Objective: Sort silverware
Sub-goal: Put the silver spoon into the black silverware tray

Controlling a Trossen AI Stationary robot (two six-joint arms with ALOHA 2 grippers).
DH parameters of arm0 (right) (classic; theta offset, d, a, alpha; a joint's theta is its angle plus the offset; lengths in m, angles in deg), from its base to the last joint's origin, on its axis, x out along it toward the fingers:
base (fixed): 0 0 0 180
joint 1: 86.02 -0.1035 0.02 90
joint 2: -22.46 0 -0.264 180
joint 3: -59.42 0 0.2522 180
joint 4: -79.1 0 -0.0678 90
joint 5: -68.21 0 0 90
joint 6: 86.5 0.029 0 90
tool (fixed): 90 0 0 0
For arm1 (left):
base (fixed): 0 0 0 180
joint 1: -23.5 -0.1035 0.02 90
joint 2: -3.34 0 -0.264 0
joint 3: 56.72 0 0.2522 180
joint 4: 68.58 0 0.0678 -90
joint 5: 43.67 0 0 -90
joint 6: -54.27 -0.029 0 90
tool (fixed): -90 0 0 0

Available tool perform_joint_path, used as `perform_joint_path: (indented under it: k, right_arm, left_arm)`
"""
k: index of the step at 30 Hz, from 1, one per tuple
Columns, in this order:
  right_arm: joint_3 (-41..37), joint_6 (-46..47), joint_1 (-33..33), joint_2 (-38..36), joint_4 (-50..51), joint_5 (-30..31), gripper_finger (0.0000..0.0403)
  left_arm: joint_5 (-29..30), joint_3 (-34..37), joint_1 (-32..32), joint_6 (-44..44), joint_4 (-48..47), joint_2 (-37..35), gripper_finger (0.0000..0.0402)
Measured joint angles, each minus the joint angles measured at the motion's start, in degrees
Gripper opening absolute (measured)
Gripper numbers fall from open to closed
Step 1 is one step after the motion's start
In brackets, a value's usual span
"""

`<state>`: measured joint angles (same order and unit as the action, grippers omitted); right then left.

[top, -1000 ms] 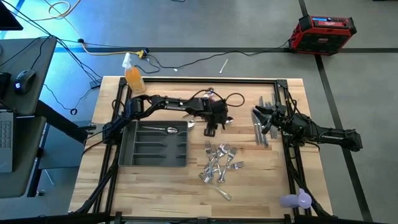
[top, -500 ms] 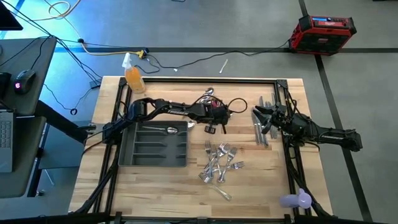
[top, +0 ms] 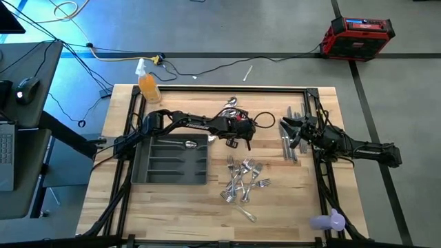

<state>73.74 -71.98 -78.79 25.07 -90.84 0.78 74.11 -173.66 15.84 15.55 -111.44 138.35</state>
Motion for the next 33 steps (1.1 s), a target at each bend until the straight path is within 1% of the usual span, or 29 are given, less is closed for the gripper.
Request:
perform_joint_path:
  k: [5, 8, 12, 16, 19, 21, 25, 29, 31, 33]
  right_arm:
    - [0.0, 0.0, 0.0, 0.0, -0.1, 0.0, 0.0121]
    - [0.0, 0.0, 0.0, 0.0, -0.1, 0.0, 0.0121]
    - [0.0, 0.0, 0.0, 0.0, -0.1, 0.0, 0.0121]
    - [0.0, 0.0, 0.0, 0.0, -0.1, 0.0, 0.0121]
    - [0.0, 0.0, 0.0, 0.0, -0.1, 0.0, 0.0121]
    - [0.0, 0.0, 0.0, 0.0, -0.1, 0.0, 0.0121]
    - [0.0, 0.0, 0.0, 0.0, 0.0, 0.0, 0.0121]
    - [0.0, 0.0, 0.0, 0.0, 0.0, 0.0, 0.0121]
    - [0.0, 0.0, 0.0, 0.0, 0.0, 0.0, 0.0121]
    - [0.0, 0.0, 0.0, 0.0, 0.0, 0.0, 0.0121]
  left_arm:
    - [-0.4, 0.0, -0.1, 0.0, -0.5, 0.7, 0.0071]
    - [1.2, 0.0, 0.0, 0.5, 0.1, 0.9, 0.0071]
    - [2.0, -0.1, -0.3, 1.0, 0.3, 1.5, 0.0071]
    - [4.9, -0.3, -0.5, 0.9, 0.9, 2.9, 0.0071]
    - [5.4, -0.3, -0.7, 0.7, 0.7, 4.1, 0.0070]
    - [5.6, -0.3, -0.7, 0.7, 0.6, 4.9, 0.0058]
    - [5.8, -0.3, -0.8, 0.8, 0.7, 5.4, 0.0011]
    - [6.7, -0.7, -1.1, -0.4, 0.2, 5.3, 0.0003]
    - [6.6, -2.7, -1.1, -0.5, -2.4, 5.3, 0.0002]
    - [4.4, -6.2, -1.1, 0.6, -7.1, 5.5, 0.0001]
